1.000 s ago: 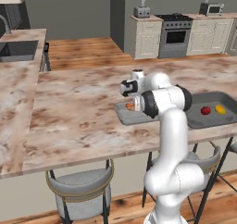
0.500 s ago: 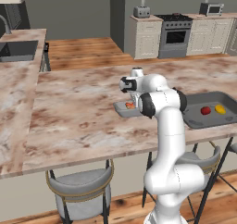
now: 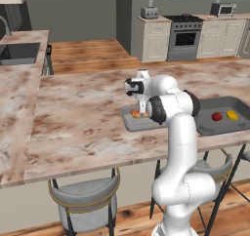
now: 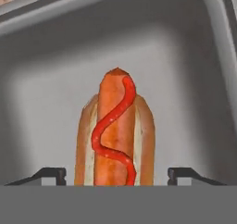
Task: Place the cold items (mango and tomato) from the fridge in one tupperware on the dining counter. Place the warm items (kebab skewer and hot dog) in the stove area in another tupperware.
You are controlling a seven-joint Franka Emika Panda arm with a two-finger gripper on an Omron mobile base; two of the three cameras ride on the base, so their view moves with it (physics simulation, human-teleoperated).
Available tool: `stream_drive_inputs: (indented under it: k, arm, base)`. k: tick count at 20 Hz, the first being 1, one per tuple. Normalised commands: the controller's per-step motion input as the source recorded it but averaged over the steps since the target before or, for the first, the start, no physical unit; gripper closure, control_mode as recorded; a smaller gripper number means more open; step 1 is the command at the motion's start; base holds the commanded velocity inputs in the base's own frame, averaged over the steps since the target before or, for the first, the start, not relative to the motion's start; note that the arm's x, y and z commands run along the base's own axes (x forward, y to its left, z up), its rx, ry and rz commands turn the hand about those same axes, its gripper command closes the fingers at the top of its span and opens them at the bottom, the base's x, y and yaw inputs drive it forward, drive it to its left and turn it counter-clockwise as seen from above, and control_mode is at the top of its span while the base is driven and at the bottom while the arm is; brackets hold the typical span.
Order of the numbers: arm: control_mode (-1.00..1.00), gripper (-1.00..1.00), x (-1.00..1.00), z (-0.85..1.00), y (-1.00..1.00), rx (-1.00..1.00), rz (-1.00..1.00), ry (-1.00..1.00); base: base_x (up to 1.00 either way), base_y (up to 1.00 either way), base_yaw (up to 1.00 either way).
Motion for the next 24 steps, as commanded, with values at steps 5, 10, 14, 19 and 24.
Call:
stream_drive_inputs:
  k: [5, 10, 14, 19, 24]
  arm:
    - [-1.0, -1.0, -0.95, 0.09, 0.05, -0.04, -0.21, 0.0]
    - [-1.0, -1.0, -1.0, 0.67, 0.06, 0.0, -0.24, -0.15]
    - [-1.0, -1.0, -1.0, 1.0, 0.32, -0.03, -0.24, -0.34]
    - [-1.0, -1.0, -1.0, 1.0, 0.17, -0.07, -0.27, -0.15]
    - [-1.0, -1.0, -0.74, 1.0, -0.12, 0.12, -0.55, 0.08]
  base:
    - [0.0, 0.0, 0.0]
    - [0.0, 0.0, 0.0]
    - [0.0, 0.0, 0.0]
    - [0.0, 0.0, 0.0]
    - [0.0, 0.0, 0.0]
